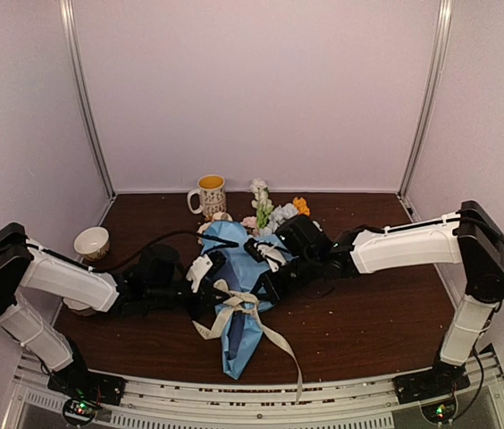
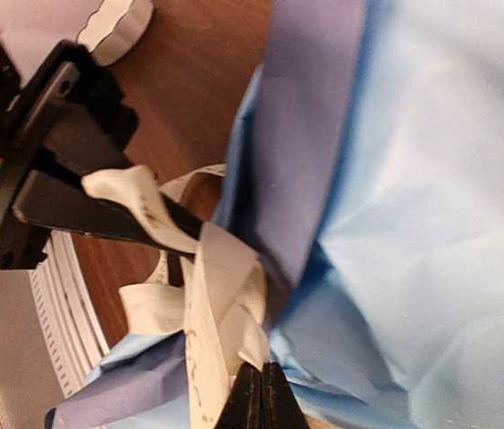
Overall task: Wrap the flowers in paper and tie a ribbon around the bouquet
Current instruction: Tie the half-tied ribbon around the folded bouquet.
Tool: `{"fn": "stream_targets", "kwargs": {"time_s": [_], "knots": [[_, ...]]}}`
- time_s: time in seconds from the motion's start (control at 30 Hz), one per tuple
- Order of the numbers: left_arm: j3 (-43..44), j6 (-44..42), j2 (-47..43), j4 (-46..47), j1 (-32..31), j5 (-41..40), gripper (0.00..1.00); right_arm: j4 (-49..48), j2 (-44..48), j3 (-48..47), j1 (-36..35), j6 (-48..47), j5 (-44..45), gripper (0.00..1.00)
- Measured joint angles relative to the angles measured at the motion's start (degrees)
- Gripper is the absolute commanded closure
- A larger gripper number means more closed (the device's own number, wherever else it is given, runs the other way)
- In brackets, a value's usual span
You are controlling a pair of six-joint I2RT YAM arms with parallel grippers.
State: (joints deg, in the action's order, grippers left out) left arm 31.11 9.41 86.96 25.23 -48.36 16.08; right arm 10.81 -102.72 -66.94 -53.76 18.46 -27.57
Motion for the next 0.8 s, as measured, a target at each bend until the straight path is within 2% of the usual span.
{"fn": "stream_targets", "kwargs": {"time_s": [0.33,0.8], "knots": [[-1.7,1.7,-0.5,1.0,0.4,0.0,1.00,-3.5,6.9,10.1,4.2,5.2,5.2,1.00],[-3.7,9.9,-1.8,0.2,4.2,-3.1,1.00,-7.1,13.6,26.5,5.0,9.5,6.1,1.00]]}}
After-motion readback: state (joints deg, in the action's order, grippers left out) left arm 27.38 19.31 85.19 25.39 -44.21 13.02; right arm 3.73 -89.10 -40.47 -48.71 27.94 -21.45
